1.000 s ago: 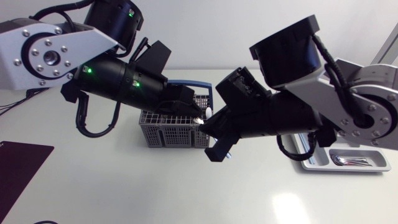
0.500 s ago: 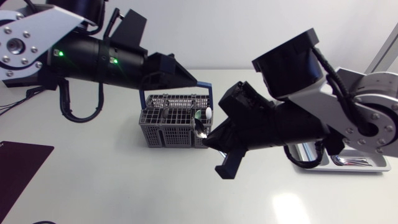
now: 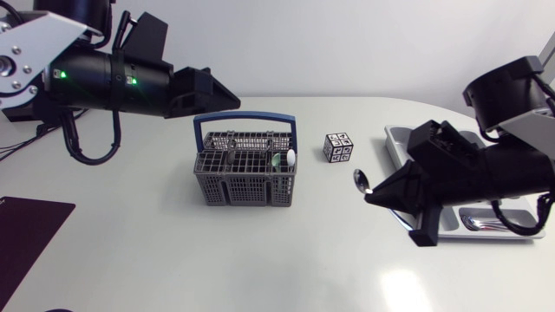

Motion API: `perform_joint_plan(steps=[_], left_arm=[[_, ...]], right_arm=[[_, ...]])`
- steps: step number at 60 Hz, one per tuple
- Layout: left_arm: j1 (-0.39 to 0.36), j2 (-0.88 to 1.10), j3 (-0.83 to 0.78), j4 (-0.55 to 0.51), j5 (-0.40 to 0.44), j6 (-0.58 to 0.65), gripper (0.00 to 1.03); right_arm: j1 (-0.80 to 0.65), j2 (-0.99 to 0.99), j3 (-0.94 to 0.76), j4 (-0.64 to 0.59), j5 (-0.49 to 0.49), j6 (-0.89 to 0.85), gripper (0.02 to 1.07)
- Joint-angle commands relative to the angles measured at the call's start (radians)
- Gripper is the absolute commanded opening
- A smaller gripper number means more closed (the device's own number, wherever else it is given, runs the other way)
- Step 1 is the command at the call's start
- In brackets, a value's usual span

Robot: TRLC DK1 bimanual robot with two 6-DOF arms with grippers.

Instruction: Transfer all utensils from the basket to the drawer tray.

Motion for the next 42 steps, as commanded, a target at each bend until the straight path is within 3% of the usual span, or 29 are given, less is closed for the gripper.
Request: perform_joint_plan(steps=[1,18,42], left_arm=[[0.003,0.002,-0.037,-0.004,-0.021,0.034,0.61],[-0.057,0.011,-0.106,-0.004,-0.201,0.157,0.61],[-0.137,0.080,-0.140,0.015,-0.390,0.168,0.61]], right_arm=[[-0.088,-0.002,-0.021,-0.057,-0.029,-0.176,0.08],[-0.364,0.085,-0.030,-0.149,-0.060,-0.546,0.08],[-0.753,0.371,0.080,-0.258,-0.005,-1.067,0.08]])
